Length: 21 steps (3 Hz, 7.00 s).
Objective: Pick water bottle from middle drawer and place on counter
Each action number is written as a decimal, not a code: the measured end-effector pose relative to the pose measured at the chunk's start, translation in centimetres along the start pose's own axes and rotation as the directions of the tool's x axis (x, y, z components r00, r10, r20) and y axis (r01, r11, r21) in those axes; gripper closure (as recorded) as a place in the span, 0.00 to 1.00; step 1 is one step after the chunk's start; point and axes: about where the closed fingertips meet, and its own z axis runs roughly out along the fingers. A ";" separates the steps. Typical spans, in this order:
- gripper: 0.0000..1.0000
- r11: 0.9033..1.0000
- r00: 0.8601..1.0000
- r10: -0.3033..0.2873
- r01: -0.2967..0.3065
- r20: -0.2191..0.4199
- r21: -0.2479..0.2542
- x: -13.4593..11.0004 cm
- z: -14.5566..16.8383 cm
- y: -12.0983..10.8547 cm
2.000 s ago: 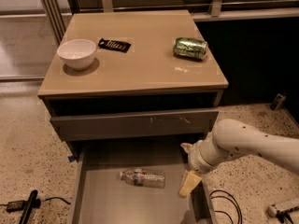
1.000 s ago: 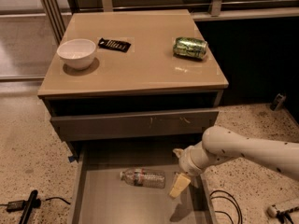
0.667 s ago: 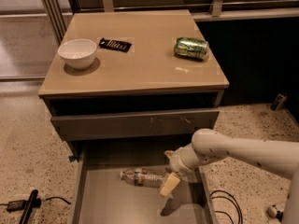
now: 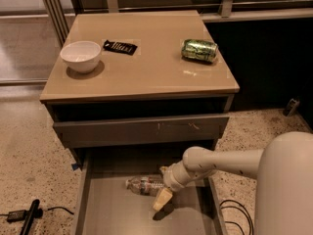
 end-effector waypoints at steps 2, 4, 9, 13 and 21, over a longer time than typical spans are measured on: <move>0.26 1.000 1.000 0.002 -0.002 0.003 0.005 0.0 0.8 -0.1; 0.73 1.000 1.000 0.002 -0.002 0.003 0.005 0.0 0.8 -0.1; 1.00 0.984 0.986 -0.157 0.152 0.048 0.092 -2.8 -8.6 2.5; 1.00 0.946 0.941 -0.319 0.309 0.112 0.101 -8.4 -27.6 1.5; 1.00 0.827 0.881 -0.455 0.366 0.125 0.427 -37.3 -39.1 -6.9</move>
Offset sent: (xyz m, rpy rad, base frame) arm 0.0014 0.0041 -0.0065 0.0019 -0.0036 -0.0053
